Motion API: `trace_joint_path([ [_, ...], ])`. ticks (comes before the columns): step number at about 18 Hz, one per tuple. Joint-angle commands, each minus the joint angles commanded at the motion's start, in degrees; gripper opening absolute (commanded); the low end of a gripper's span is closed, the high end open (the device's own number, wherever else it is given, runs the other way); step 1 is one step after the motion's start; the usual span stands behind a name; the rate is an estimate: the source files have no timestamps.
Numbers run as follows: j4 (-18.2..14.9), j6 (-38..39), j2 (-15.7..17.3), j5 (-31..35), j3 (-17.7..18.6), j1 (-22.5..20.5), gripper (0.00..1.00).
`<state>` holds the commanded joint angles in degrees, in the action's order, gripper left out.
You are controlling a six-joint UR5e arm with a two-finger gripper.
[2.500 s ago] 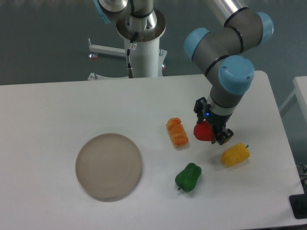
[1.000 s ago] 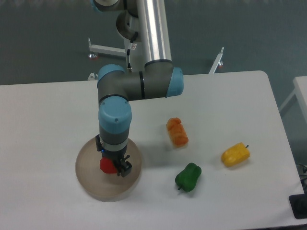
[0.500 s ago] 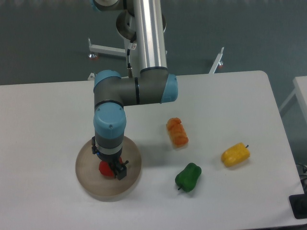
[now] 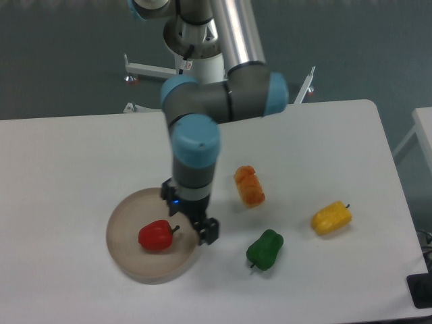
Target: Place the red pepper on the plate
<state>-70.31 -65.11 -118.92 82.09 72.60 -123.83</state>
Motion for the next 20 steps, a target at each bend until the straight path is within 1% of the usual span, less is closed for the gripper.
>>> trace_joint_path([
  [2, -1.7, -3.7, 0.7, 0.1, 0.0, -2.7, 1.00],
  [4, -2.8, -7.4, 0.8, 0.1, -0.2, -5.0, 1.00],
  [6, -4.7, -10.9, 0.7, 0.2, -0.4, -7.5, 1.00],
  [7, -6.0, -13.2, 0.7, 0.2, -0.7, -8.7, 1.00],
  [8, -8.5, -15.2, 0.8, 0.4, -0.8, -9.7, 1.00],
  [9, -10.3, -16.4, 0.8, 3.3, -0.8, -10.0, 1.00],
  [10, -10.6, -18.3, 0.7, 7.6, -0.4, -10.2, 1.00],
  [11, -10.5, -19.9, 0.3, 8.3, -0.4, -10.3, 1.00],
  [13, -10.4, -22.5, -0.3, 8.1, -0.3, -11.6, 1.00],
  [15, -10.5, -24.4, -0.3, 7.8, -0.4, -12.1, 1.00],
  [17, -10.4, -25.4, -0.3, 7.3, -0.3, -13.1, 1.00],
  [20, -10.4, -26.1, -0.3, 6.2, -0.1, -13.5, 1.00],
])
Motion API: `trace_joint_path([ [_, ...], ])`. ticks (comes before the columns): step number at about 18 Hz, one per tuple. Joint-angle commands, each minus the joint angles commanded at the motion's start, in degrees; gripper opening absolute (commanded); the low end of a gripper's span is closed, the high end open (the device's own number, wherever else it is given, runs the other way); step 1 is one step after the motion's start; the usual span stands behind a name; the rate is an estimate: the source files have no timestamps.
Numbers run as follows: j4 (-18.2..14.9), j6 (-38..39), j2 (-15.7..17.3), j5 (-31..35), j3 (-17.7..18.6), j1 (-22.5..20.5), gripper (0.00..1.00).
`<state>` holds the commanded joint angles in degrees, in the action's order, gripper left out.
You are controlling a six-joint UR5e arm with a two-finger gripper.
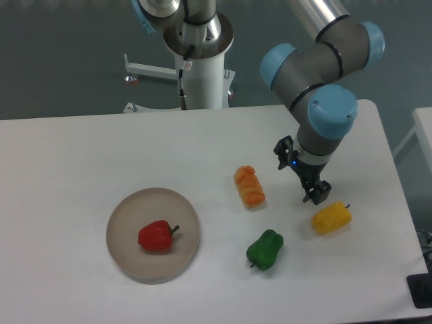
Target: Place the red pepper on the plate
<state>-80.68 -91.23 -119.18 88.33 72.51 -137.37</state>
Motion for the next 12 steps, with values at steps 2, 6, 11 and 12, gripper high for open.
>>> trace_joint_path([
  [2, 0.1, 0.0, 0.2, -0.7, 0.0, 0.0, 1.00],
  [6, -0.1, 0.0, 0.7, -0.7, -0.1, -0.2, 1.00],
  [11, 0.0, 0.0, 0.7, -0.6, 0.0, -0.2, 1.00],
  [12, 0.0, 0.0, 0.7, -0.6, 0.0, -0.2, 1.00],
])
